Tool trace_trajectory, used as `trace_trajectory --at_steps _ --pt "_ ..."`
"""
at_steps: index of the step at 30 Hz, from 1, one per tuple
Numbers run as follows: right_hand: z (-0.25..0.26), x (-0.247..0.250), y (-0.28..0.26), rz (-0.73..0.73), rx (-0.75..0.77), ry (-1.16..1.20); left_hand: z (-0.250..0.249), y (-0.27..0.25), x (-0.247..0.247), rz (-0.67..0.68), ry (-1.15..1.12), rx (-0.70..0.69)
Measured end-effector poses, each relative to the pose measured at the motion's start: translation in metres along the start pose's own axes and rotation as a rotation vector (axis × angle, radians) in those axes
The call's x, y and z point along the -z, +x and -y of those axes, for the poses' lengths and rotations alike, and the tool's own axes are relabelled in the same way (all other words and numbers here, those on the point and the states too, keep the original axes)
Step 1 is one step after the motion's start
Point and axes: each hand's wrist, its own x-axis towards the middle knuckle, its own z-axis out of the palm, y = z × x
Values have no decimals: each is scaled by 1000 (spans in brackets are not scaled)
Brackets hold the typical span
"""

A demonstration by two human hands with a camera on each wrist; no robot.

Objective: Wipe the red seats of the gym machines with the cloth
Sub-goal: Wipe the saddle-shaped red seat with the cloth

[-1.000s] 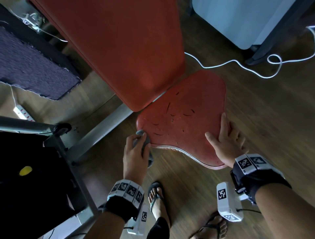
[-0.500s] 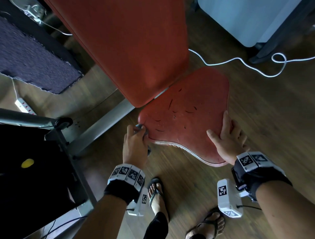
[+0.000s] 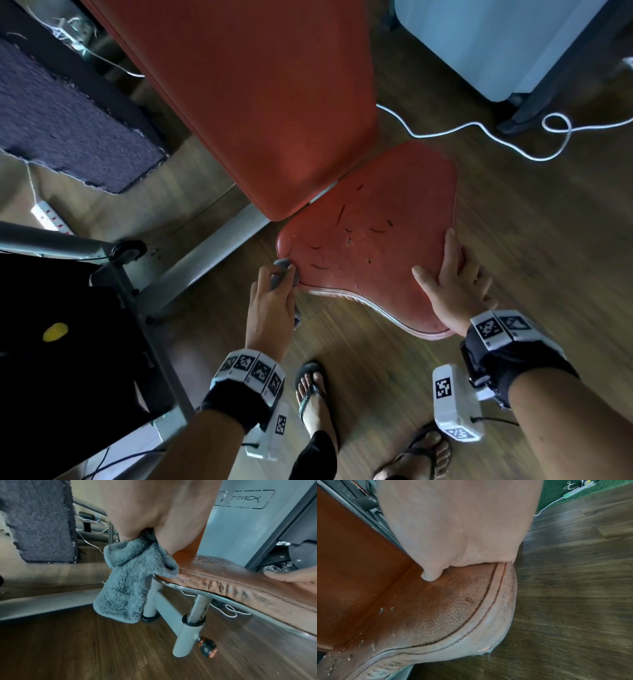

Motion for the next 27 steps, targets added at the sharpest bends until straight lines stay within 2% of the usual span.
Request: trace_trajectory --at_steps 5,11,14,17,23,27 --pt "0 -1 1 2 -3 -12 11 7 0 24 94 -57" --pt "0 0 0 5 -5 -11 22 46 2 13 104 -53" --pt "0 -1 0 0 -3 -15 19 33 2 -14 109 -56" --pt "0 -1 0 -7 -7 -9 17 14 1 29 118 -77" --pt "0 -1 -1 -3 -10 2 24 44 3 57 88 -61" --pt "0 0 -1 4 -11 -8 14 27 2 12 58 -74"
